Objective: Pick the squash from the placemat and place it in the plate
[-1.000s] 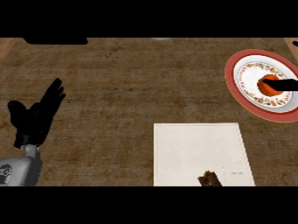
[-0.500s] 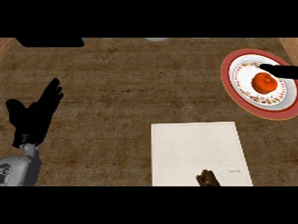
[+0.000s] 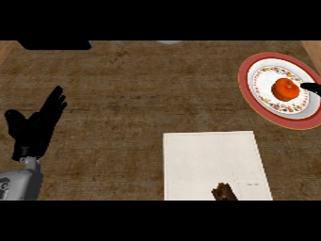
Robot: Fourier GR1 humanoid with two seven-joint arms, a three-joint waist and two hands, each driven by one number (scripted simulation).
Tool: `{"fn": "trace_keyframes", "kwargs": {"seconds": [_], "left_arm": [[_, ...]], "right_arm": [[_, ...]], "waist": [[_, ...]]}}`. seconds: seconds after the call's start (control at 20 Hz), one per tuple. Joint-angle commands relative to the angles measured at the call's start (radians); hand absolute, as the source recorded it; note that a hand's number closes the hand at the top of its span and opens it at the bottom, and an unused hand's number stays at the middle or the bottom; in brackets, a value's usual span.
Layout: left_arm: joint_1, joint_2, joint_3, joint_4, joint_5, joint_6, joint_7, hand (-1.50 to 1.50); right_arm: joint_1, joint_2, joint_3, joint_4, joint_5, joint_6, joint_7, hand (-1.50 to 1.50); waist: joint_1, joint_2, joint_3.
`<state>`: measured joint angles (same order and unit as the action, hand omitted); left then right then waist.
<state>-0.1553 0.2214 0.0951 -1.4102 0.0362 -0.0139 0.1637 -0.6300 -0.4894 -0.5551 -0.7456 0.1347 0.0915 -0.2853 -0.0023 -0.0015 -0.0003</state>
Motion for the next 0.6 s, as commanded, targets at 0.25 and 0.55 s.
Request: {"fn": "trace_keyframes", "kwargs": {"seconds": [0.25, 0.55], "left_arm": [[0.007, -0.048, -0.022, -0.023, -0.054, 0.048, -0.005, 0.0], [-0.059, -0.039, -0.004, 0.039, -0.03, 0.007, 0.01, 0.0]], "right_arm": [[0.108, -0.079, -0.006, 0.044, -0.064, 0.05, -0.136, -1.5], [0.039, -0.173, -0.007, 0.271, -0.053, 0.047, -0.219, -1.5]], "waist": [[0.004, 0.002, 0.001], [0.015, 0.007, 0.002]]}}
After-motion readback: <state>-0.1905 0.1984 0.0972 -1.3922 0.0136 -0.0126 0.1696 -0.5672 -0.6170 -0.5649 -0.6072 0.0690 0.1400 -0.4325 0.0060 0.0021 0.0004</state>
